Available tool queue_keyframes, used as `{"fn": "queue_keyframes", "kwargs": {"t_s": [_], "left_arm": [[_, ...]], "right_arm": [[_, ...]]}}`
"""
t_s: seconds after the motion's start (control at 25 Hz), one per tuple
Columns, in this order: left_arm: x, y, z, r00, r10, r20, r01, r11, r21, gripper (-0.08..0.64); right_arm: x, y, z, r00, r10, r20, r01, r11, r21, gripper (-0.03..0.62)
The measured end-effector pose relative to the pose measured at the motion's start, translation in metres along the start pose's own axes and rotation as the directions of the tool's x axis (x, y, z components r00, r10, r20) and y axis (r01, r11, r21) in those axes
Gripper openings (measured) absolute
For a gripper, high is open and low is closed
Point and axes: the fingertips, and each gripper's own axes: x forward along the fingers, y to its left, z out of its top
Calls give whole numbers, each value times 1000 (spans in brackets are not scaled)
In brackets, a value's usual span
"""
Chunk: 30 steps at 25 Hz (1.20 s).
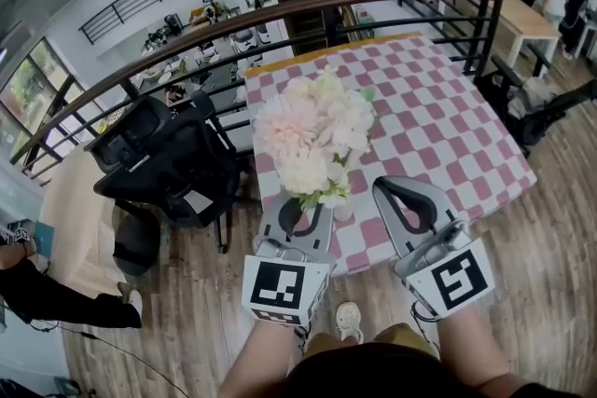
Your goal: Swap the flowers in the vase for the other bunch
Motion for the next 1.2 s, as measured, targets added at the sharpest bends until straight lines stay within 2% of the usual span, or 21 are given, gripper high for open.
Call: {"fn": "queue_keyframes", "kwargs": {"t_s": [0.8,1.2], "left_arm": [[26,22,-14,999,-51,7,51,999,-10,52],[26,23,-15,1000,-12,-2,12,1000,-15,52]], "right_arm": [[28,-14,-20,998,-46,-46,45,999,-7,32],[35,-15,-22,999,7,-44,-7,1000,-5,32]]}}
